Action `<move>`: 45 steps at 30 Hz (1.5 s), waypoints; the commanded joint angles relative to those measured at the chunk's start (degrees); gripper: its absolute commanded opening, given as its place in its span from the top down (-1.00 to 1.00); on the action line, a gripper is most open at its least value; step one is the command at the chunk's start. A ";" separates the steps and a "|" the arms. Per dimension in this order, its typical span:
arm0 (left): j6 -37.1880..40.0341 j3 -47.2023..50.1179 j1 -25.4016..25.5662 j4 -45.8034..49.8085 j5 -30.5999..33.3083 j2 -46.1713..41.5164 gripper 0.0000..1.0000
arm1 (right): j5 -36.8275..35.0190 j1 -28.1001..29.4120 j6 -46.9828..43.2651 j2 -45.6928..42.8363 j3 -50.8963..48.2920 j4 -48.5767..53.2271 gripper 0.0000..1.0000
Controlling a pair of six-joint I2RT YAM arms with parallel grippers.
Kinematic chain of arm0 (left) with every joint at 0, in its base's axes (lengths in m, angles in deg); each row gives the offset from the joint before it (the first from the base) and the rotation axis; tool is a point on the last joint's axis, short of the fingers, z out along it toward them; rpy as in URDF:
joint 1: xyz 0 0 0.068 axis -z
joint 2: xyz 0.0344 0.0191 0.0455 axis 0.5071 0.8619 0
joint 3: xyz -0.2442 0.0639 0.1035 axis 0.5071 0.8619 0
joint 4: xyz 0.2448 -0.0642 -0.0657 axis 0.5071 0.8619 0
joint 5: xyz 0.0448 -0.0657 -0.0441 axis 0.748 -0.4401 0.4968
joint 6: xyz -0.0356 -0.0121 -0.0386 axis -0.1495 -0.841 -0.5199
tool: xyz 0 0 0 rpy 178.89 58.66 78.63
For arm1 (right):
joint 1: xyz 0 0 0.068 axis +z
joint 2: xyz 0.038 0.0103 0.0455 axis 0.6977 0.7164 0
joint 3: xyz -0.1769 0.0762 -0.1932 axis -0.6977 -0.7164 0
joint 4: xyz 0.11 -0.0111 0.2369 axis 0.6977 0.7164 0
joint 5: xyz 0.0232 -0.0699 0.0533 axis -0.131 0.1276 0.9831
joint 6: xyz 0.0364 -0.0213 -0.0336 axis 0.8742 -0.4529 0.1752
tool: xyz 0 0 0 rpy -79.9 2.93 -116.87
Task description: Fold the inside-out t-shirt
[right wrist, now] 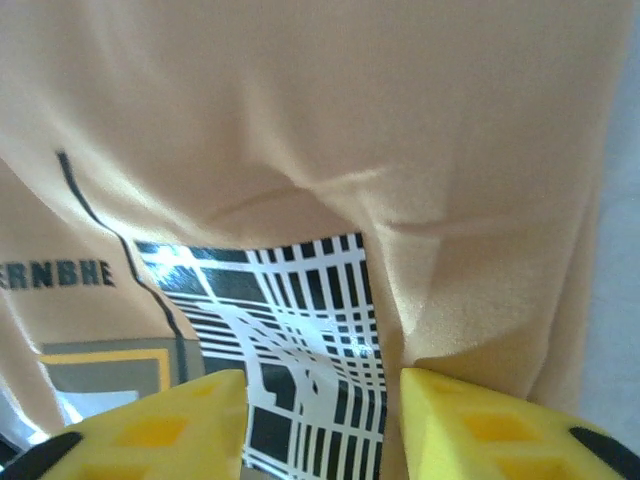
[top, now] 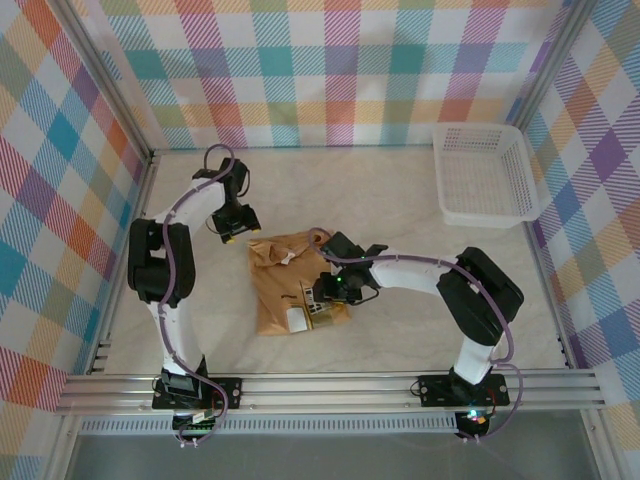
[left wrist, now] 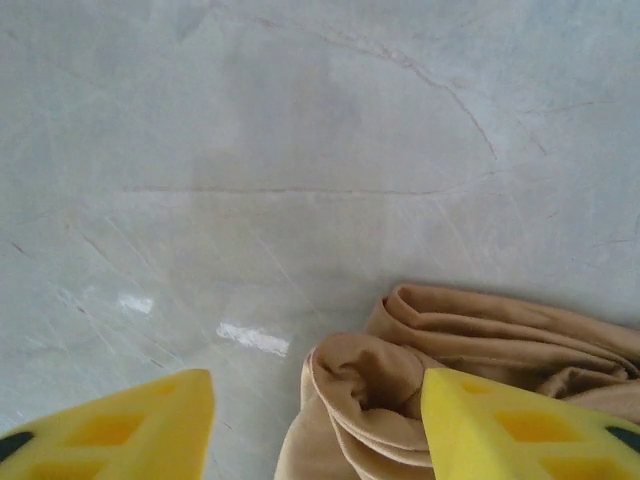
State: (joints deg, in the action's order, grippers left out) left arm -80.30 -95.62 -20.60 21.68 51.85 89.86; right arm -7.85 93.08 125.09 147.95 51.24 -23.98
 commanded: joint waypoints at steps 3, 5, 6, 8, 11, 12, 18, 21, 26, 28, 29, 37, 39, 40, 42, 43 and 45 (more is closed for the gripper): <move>1.73 0.74 0.71 1.72 -5.35 -5.96 -0.22 | -7.79 -2.36 -8.25 0.81 8.63 6.46 -0.02; 0.91 4.06 1.60 -0.59 -8.76 -8.62 -0.21 | -8.72 -4.34 -10.98 4.14 11.76 6.21 -0.02; 0.43 5.68 2.29 -1.92 -10.05 -9.64 -0.21 | -8.92 -5.13 -11.94 5.76 13.43 6.45 -0.02; 0.10 8.15 4.47 -4.42 -12.32 -10.68 -0.20 | -9.17 -6.40 -14.13 9.48 17.64 7.24 -0.02; 0.48 8.81 7.09 -4.89 -11.61 -8.62 -0.18 | -9.91 -7.46 -16.60 13.70 22.89 8.21 -0.02; 0.72 8.58 7.47 -4.50 -11.08 -7.56 -0.17 | -10.37 -7.84 -16.90 14.68 24.37 8.59 -0.02; 1.85 5.66 7.71 -0.51 -1.93 -2.30 0.00 | -11.37 -10.64 -18.36 20.11 32.14 10.80 0.01; 1.81 3.73 7.71 0.77 2.23 -1.36 0.17 | -10.61 -11.09 -18.90 21.61 34.77 11.65 0.08; 1.89 -1.07 7.69 2.67 4.92 0.94 0.64 | -10.32 -11.38 -19.96 24.17 39.20 13.95 0.65; 2.07 -3.41 7.63 4.03 5.74 2.13 0.82 | -10.39 -11.67 -20.11 24.46 40.50 15.15 0.92; 2.08 -4.55 7.62 4.77 6.10 2.48 0.84 | -10.47 -11.75 -20.10 24.25 40.86 15.57 1.00; 2.15 -13.34 5.37 8.36 5.38 6.16 0.79 | -11.16 -13.80 -20.28 23.77 45.26 20.01 1.00; 2.53 -15.13 5.03 9.21 4.72 7.97 0.36 | -10.49 -14.50 -20.37 25.76 48.36 22.67 0.47; 2.84 -15.96 4.87 9.60 4.28 8.84 0.08 | -9.79 -14.88 -20.29 26.76 49.88 24.08 0.23; 3.43 -16.68 4.10 9.49 3.50 9.25 -0.17 | -8.04 -15.58 -20.01 27.35 51.15 25.84 -0.11; 3.79 -15.80 3.37 8.00 2.78 8.25 -0.28 | -6.84 -15.86 -20.02 26.84 50.53 25.86 -0.24; 2.47 -10.89 1.62 3.07 2.74 3.88 -0.47 | -3.86 -16.27 -20.48 24.91 47.04 23.83 -0.49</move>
State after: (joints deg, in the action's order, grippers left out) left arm -77.83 -109.25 -16.82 26.75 55.63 97.97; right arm -16.03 77.45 105.33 173.70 100.57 -2.72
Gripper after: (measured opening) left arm 0.717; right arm 0.716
